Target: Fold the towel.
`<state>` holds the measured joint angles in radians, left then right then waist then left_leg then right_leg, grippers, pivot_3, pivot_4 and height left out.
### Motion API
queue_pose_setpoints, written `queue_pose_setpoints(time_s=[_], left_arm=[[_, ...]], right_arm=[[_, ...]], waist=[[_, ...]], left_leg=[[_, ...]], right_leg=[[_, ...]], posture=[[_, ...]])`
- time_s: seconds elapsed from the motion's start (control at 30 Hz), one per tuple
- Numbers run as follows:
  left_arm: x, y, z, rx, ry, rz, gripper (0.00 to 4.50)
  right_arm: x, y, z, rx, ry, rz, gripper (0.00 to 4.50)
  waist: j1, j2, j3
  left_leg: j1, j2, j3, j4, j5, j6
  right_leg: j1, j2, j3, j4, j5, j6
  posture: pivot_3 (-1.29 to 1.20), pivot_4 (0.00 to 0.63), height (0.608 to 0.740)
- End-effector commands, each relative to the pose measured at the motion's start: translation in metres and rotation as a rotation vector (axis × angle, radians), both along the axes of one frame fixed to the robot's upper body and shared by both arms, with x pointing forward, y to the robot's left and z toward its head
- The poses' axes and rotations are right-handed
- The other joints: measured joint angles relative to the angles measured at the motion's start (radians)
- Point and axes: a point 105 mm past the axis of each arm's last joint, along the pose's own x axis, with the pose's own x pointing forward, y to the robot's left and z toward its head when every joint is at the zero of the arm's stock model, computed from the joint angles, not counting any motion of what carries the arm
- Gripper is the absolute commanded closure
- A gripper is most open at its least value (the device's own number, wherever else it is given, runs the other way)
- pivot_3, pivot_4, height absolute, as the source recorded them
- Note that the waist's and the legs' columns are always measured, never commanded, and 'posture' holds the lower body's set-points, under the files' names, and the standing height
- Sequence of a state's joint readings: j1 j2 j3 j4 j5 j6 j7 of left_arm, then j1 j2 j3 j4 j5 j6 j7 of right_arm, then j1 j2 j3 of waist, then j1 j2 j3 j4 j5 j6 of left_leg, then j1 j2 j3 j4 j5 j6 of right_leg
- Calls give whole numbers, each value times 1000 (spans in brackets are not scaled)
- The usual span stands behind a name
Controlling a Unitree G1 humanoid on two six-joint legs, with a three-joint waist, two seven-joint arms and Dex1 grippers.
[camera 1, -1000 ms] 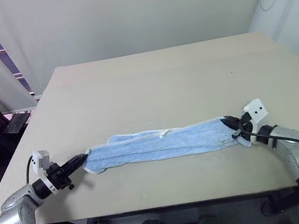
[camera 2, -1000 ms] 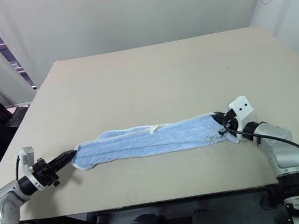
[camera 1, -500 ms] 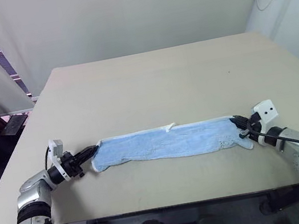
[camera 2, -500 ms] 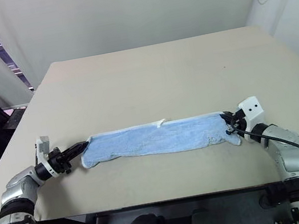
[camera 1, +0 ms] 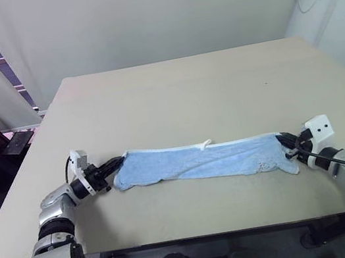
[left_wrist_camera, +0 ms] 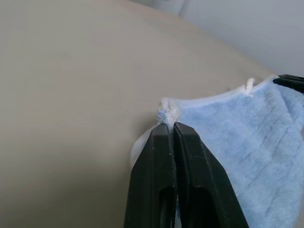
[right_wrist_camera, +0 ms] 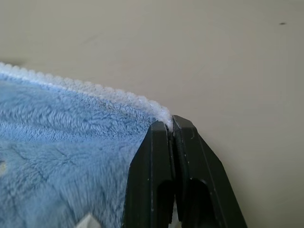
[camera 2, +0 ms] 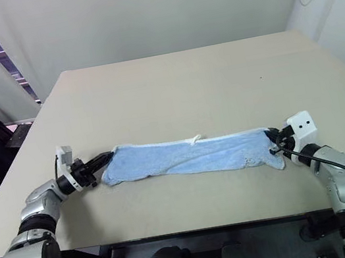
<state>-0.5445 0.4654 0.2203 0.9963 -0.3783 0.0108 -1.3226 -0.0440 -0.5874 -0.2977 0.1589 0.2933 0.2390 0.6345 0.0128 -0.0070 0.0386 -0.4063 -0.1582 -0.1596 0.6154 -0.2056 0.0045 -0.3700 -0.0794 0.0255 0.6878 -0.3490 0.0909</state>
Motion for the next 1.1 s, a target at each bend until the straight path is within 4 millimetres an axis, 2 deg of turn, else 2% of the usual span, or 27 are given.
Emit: queue_pose_setpoints(time_s=[0.03,0.27,0.3,0.37,0.53,0.63,0.67,0.73,0.8,0.93,1.03,1.1], left_arm=[[13,-9,21,-5,-60,5,4481],[17,-12,25,0,-52,38,4481],[16,-11,26,-5,-50,41,3979],[16,-9,29,-2,-57,53,3404],[13,-3,35,-11,-51,62,1596],[7,-1,35,-21,-32,53,452],[5,-1,35,-28,-25,53,102],[3,0,36,-35,-17,53,0],[3,0,38,-40,-17,58,0],[4,-3,47,-46,-52,62,0],[2,-8,54,-56,-68,27,0],[2,-11,56,-52,-84,21,0]], right_arm=[[6,-5,20,-29,-72,-8,4500],[12,22,15,10,-54,86,4500],[13,25,16,14,-54,95,4500],[14,29,16,23,-54,112,4500],[12,36,11,54,-2,151,4500],[10,32,2,59,85,148,4500],[10,31,2,89,100,144,4268],[8,32,5,133,117,151,3741],[8,34,10,158,117,158,2986],[14,20,40,345,57,52,1611],[9,11,52,499,80,25,1611],[-4,5,55,638,154,33,1611]], waist=[[0,0,0],[-4,0,0],[-4,0,0],[-4,0,0],[-2,0,0],[-3,0,0],[-3,0,0],[-3,0,0],[-1,0,0],[0,0,0],[0,-1,0],[2,-1,-1]], left_leg=[[0,0,0,0,0,0],[0,0,0,0,0,0],[0,0,0,0,0,0],[0,0,0,0,0,0],[0,0,0,0,0,0],[0,0,0,0,0,0],[0,0,0,0,0,0],[0,0,0,0,0,0],[0,0,0,0,0,0],[0,0,0,0,0,0],[0,0,0,0,0,0],[0,0,0,0,0,0]], right_leg=[[0,0,0,0,1,1],[0,0,0,0,1,2],[0,0,0,0,1,2],[0,0,0,0,1,2],[0,0,0,0,1,2],[0,0,0,0,1,2],[0,0,0,0,1,2],[0,0,0,0,1,2],[0,0,0,0,1,2],[0,0,0,0,1,2],[0,0,0,-1,1,2],[0,0,0,-1,1,2]], posture=[[0,0,740],[0,0,740],[0,0,740],[0,0,740],[0,0,740],[0,0,740],[0,0,740],[0,0,740],[0,0,740],[0,0,740],[0,0,740],[0,0,740]])
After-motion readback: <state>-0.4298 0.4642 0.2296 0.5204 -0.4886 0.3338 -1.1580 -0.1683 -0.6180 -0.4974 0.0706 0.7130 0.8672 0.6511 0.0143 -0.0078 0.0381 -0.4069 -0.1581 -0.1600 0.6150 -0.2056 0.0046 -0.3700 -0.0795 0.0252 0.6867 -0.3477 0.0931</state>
